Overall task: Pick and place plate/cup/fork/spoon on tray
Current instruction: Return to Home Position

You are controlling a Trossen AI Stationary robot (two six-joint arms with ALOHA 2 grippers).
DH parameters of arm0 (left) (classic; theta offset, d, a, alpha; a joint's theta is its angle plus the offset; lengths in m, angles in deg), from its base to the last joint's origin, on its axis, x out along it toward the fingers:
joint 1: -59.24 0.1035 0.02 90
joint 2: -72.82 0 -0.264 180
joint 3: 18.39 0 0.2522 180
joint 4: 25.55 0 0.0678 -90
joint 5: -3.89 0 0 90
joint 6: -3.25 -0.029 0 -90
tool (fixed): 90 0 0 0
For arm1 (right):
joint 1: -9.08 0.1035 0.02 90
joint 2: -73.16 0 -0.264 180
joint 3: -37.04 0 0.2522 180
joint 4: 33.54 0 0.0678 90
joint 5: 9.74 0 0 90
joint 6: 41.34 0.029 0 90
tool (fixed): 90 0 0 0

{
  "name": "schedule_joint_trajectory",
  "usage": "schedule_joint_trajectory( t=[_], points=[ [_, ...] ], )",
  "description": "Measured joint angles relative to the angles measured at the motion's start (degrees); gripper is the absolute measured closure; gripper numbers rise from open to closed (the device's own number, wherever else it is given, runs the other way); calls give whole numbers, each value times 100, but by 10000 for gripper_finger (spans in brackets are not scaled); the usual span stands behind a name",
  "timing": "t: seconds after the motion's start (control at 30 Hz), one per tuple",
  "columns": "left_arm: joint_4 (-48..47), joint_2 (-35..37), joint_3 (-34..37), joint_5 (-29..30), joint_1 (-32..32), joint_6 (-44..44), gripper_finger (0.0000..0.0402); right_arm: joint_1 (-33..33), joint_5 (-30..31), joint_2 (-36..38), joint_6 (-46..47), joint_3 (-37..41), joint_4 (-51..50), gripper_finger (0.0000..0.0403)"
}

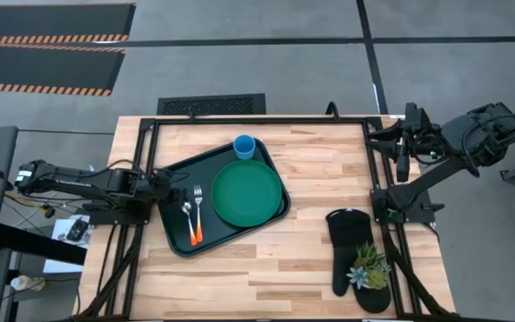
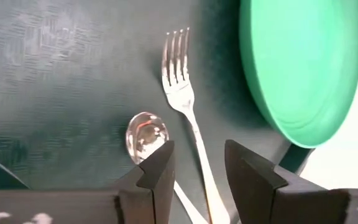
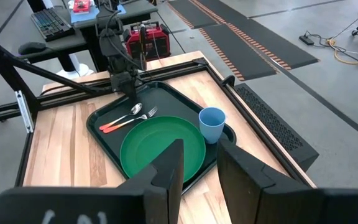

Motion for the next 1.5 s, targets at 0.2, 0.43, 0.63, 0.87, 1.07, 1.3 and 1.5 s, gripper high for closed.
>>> schedule_joint_trajectory(
  t=[0.2,0.43,0.63,0.87,1.07,1.3,1.5],
  points=[
    [357,-2,-24,-18,0,10,278,0,28,0,-95,0,-11,282],
    [1144,-2,-27,186,2,-182,278,-2,808,2,-405,0,109,282],
    [1799,-2,-27,95,4,-573,278,-2,767,2,-939,0,-173,282],
    [2369,125,-235,138,4,-1156,278,0,684,2,-500,0,104,282],
    [2359,552,-784,832,2,-2620,278,5,-377,339,-1274,0,847,282],
    [1916,1737,-1060,1827,2,-3903,278,4,-604,1454,-1590,361,1547,282],
    [1574,2750,-1058,1849,2,-4276,278,4,-1007,2567,-1884,1961,3075,282]
  ],
)
